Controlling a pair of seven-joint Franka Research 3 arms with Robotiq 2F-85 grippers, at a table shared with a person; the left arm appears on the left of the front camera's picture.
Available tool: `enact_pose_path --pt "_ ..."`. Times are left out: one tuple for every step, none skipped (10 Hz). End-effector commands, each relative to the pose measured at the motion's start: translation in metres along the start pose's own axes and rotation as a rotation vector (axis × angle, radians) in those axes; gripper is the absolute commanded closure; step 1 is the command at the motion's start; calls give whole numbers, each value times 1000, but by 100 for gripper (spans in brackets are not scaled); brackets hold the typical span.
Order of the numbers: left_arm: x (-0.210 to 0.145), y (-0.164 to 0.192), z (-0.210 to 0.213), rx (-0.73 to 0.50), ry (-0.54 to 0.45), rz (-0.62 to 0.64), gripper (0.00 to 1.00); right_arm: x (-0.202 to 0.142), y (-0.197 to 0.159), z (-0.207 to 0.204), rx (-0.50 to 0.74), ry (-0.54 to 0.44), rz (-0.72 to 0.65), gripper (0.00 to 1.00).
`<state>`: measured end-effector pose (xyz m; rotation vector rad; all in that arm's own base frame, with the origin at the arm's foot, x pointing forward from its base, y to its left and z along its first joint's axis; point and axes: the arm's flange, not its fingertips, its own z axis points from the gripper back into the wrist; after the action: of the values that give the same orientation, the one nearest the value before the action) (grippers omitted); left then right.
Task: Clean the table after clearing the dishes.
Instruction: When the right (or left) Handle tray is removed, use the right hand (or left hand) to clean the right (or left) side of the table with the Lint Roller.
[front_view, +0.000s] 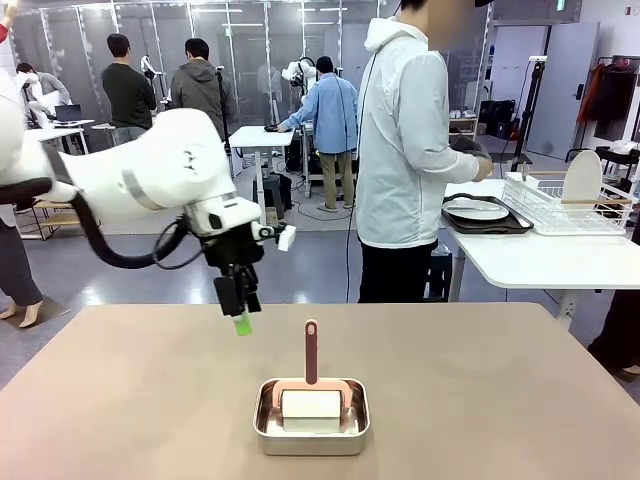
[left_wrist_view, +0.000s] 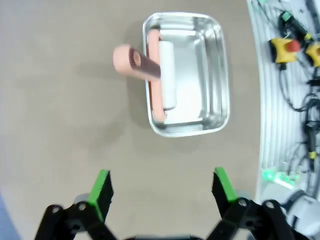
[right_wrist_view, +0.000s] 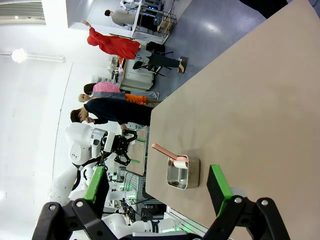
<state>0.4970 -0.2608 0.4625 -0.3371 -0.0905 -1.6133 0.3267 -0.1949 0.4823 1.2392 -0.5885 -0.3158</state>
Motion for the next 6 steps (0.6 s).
enact_pose_path --pt "24 26 -8 -3 42 -14 0 -1 3 0 8 3 3 0" --pt "38 35 -19 -30 49 -13 0 -1 3 0 8 3 3 0" --pt "50 41 -28 -48 52 -8 0 -1 3 0 8 3 3 0" --pt "62 44 -36 -57 76 -10 0 -1 3 0 8 3 3 0" --pt "73 46 -44 -69 84 -15 0 -1 3 0 8 3 3 0" --pt "82 46 -50 -69 86 -6 0 -1 3 0 8 3 3 0"
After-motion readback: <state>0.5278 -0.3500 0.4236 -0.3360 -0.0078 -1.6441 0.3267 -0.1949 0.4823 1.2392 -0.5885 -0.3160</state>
